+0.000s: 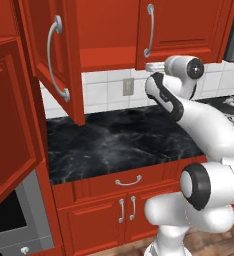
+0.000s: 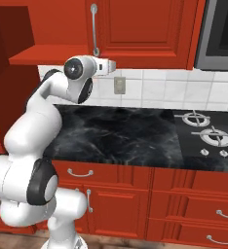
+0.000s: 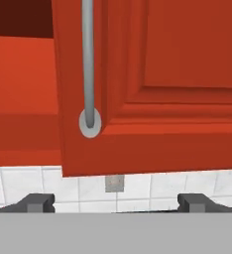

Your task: Close all open cabinet doors.

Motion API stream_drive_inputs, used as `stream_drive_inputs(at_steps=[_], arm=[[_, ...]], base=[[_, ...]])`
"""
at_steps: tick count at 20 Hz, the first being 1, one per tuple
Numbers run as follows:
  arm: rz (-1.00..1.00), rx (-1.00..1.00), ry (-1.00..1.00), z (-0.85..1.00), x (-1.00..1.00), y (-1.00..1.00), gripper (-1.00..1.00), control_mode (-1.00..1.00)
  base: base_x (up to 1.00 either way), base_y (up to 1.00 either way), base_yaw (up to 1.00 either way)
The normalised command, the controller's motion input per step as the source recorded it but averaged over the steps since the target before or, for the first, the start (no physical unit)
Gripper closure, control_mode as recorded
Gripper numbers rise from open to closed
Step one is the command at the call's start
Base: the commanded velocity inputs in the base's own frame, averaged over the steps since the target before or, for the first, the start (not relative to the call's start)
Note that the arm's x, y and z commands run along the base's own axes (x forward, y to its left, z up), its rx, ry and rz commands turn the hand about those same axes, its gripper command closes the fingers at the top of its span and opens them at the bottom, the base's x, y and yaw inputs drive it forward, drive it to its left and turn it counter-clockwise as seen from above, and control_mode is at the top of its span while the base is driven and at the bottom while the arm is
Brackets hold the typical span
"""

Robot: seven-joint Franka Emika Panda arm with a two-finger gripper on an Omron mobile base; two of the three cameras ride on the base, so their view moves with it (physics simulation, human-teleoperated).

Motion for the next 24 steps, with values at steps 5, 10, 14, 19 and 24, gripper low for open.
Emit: stream_drive_inputs(at_steps=[5, 10, 14, 19, 24], arm=[[0.00, 0.00, -0.04, 0.10, -0.97, -0.34, -1.00, -1.00], [0.00, 0.00, -0.01, 0.48, -1.00, -0.13, -1.00, -1.00], [0.00, -0.03, 0.00, 0.53, -1.00, 0.00, -1.00, -1.00], [0.00, -0.13, 0.07, 0.44, -0.89, 0.01, -1.00, -1.00], [0.00, -0.19, 0.18, 0.34, -0.71, 0.12, -1.00, -1.00]], base=[[0.00, 0.00, 0.00], [0.00, 0.00, 0.00], [0.00, 0.00, 0.00], [0.00, 0.00, 0.00], [0.00, 0.00, 0.00]])
